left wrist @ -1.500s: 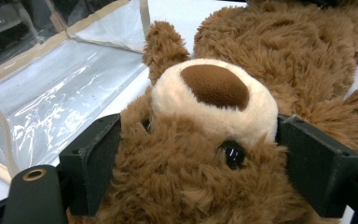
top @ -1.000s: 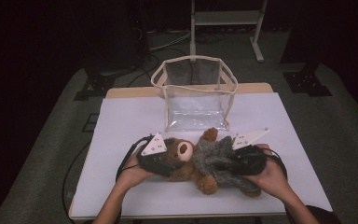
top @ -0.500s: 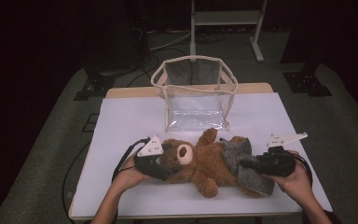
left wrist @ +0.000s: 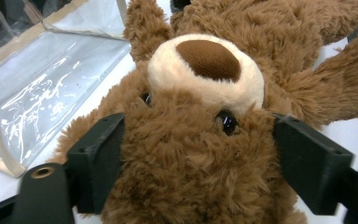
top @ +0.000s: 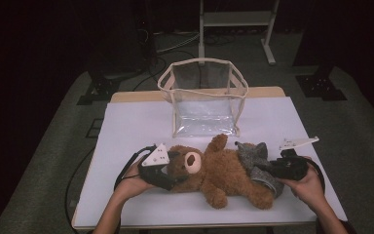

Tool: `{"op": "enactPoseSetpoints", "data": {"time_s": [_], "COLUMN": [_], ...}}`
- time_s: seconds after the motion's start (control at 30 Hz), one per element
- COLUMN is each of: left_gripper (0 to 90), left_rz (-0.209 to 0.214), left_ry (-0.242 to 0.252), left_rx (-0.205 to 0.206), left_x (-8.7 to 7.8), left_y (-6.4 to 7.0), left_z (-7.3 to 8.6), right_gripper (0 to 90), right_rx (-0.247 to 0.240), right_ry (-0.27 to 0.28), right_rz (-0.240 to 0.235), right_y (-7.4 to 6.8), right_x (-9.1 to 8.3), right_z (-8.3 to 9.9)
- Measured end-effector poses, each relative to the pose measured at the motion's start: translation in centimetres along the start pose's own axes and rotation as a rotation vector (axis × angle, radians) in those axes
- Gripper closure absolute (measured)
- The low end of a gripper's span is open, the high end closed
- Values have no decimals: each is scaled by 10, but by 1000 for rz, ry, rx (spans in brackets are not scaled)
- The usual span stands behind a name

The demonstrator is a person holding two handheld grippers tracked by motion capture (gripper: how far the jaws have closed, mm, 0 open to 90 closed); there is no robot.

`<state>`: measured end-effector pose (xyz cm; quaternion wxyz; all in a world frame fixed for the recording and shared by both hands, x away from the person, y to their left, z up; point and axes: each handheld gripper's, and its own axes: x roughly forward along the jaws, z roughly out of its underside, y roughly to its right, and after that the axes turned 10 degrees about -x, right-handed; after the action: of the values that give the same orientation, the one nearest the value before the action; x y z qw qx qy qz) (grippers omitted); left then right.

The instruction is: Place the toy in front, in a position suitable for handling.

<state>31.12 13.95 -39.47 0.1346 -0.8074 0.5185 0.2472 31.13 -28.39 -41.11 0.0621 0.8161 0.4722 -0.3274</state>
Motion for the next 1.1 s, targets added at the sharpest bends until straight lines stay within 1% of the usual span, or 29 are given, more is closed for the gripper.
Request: {"op": "enactPoseSetpoints", "data": {"time_s": [0.03, 0.1, 0.13, 0.23, 0.3, 0.37, 0.4, 0.47, 0.5, 0.53, 0.63, 0.7, 0.8, 0.83, 0.9, 0.93, 0.97, 1.07, 1.1], "left_gripper": [229, 256, 270, 274, 273, 272, 271, 266, 267, 272, 310, 307, 300, 294, 270, 266, 263, 247, 235], "left_rz": [3, 6, 5, 0, -1, -1, -3, -7, -5, 0, 8, 3, -6, -6, -6, -4, 1, 6, 6], "left_ry": [0, -5, -6, -5, -4, -4, -8, -7, 1, 9, 12, 7, 2, 2, 2, 7, 7, 7, 10], "left_rx": [-1, 1, 2, 5, 3, 3, 6, 5, 2, -11, -18, -8, 5, 9, 18, 15, 18, 30, 23], "left_x": [0, 1, 1, 2, 3, 3, 2, -1, -2, -3, 1, 3, 2, 1, -1, -2, -5, -12, -13], "left_y": [0, 0, 1, 2, 2, 1, 1, 0, -1, -2, -2, 0, 2, 2, 1, 0, -1, -5, -7], "left_z": [0, 1, 1, 0, 0, 0, 0, 0, 0, -1, -1, -3, -4, -3, -3, -2, -2, 2, 3], "right_gripper": [767, 768, 769, 769, 769, 768, 769, 770, 770, 770, 770, 770, 768, 768, 768, 769, 770, 772, 772], "right_rx": [9, 10, 2, -40, -72, -106, -121, -125, -116, -113, -121, -153, -211, -234, -264, -263, -259, -208, -190], "right_ry": [4, 20, 31, 53, 63, 63, 59, 57, 60, 63, 65, 66, 58, 50, 29, 15, 18, 43, 51], "right_rz": [-4, -11, -18, -30, -47, -67, -68, -68, -72, -70, -79, -94, -123, -119, -84, -79, -79, -91, -95], "right_y": [1, -1, -3, -12, -20, -27, -29, -29, -28, -27, -32, -40, -56, -61, -65, -65, -63, -53, -50], "right_x": [-2, -8, -11, -13, -9, 0, 5, 12, 12, 11, 8, 12, 25, 30, 39, 42, 43, 36, 33], "right_z": [2, 1, -3, -18, -29, -39, -42, -45, -45, -46, -52, -61, -76, -79, -79, -76, -74, -64, -61]}}
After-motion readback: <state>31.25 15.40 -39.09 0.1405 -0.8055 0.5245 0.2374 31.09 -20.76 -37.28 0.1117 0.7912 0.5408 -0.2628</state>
